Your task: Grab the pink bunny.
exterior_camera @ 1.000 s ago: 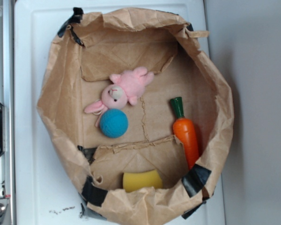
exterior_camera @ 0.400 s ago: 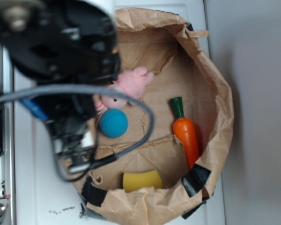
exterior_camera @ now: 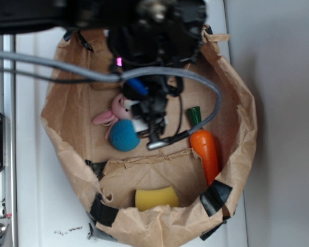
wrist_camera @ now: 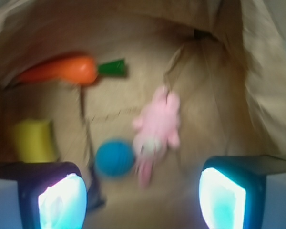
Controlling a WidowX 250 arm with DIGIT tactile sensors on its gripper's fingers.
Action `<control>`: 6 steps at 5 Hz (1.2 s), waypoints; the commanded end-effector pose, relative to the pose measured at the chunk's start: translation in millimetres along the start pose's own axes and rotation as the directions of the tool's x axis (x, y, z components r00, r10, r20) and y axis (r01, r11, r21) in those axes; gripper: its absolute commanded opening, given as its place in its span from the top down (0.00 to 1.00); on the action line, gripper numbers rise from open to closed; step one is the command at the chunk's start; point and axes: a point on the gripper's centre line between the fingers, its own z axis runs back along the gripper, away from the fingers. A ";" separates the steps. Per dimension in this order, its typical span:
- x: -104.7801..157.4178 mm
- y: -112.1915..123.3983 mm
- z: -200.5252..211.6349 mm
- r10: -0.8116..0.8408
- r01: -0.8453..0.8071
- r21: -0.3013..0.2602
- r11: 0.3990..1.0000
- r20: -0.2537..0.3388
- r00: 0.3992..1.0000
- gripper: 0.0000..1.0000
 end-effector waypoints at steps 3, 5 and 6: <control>18.6 8.3 -21.4 0.013 -0.012 -0.010 1.000 0.107 0.994 0.00; 24.1 24.3 -63.7 0.140 -0.139 -0.017 0.990 0.164 0.977 0.00; 31.7 23.0 -89.7 0.134 -0.140 0.027 0.990 0.167 0.977 0.00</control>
